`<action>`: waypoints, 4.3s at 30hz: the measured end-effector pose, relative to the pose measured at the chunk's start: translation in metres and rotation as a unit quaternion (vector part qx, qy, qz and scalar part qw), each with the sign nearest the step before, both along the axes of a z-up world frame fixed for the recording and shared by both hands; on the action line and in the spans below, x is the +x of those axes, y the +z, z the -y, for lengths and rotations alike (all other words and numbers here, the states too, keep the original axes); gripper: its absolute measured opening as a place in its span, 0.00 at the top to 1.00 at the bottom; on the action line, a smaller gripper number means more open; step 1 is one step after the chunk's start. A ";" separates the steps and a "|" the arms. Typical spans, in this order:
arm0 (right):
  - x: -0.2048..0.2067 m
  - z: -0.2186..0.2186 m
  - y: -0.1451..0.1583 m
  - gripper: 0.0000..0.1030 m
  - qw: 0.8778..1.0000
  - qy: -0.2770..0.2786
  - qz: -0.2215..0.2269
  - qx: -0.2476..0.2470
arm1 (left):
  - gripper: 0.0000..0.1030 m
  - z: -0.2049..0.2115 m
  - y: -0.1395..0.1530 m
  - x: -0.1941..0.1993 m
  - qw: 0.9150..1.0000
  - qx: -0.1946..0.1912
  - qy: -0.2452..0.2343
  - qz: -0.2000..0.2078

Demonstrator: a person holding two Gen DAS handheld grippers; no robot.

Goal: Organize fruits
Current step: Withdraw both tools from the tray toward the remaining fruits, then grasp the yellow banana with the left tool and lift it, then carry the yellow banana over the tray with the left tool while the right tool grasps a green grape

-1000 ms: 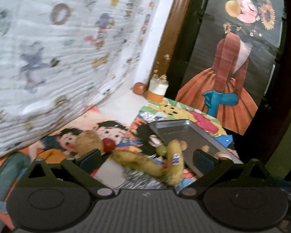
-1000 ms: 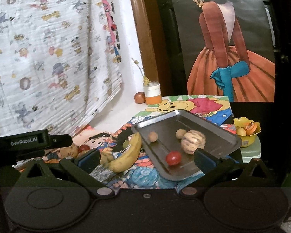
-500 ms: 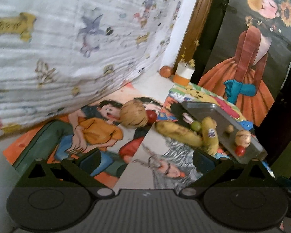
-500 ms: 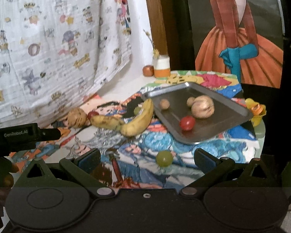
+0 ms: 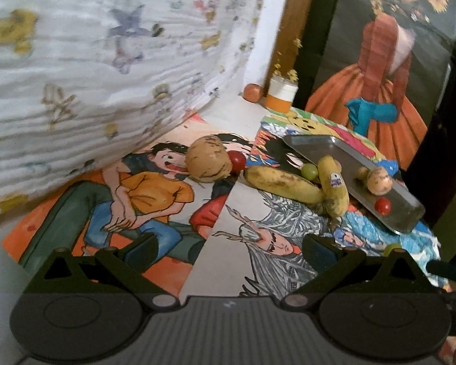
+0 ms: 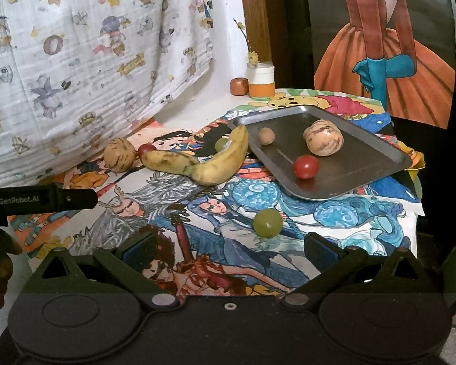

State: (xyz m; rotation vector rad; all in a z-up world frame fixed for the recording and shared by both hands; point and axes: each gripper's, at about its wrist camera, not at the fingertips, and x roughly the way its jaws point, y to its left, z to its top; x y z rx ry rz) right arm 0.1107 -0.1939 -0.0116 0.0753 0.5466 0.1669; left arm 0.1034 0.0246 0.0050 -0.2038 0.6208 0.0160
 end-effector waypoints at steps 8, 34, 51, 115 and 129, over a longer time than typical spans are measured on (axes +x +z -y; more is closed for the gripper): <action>0.011 0.007 -0.002 0.01 1.000 0.001 0.008 -0.030 | 0.00 0.021 0.011 0.020 0.998 0.051 -0.041 0.015; 0.038 0.026 -0.011 0.43 0.997 0.069 -0.016 -0.038 | 0.07 0.126 0.013 0.118 0.968 0.139 -0.211 -0.014; 0.048 0.030 -0.011 0.67 0.997 0.062 -0.020 -0.031 | 0.40 0.133 0.002 0.152 0.964 0.119 -0.225 -0.070; 0.063 0.081 0.016 0.73 0.999 -0.017 0.035 -0.022 | 0.67 0.142 0.024 0.149 0.986 -0.030 -0.148 -0.068; 0.085 0.081 0.004 0.73 0.999 -0.023 0.018 -0.039 | 0.66 0.164 0.004 0.183 0.979 0.007 -0.188 -0.083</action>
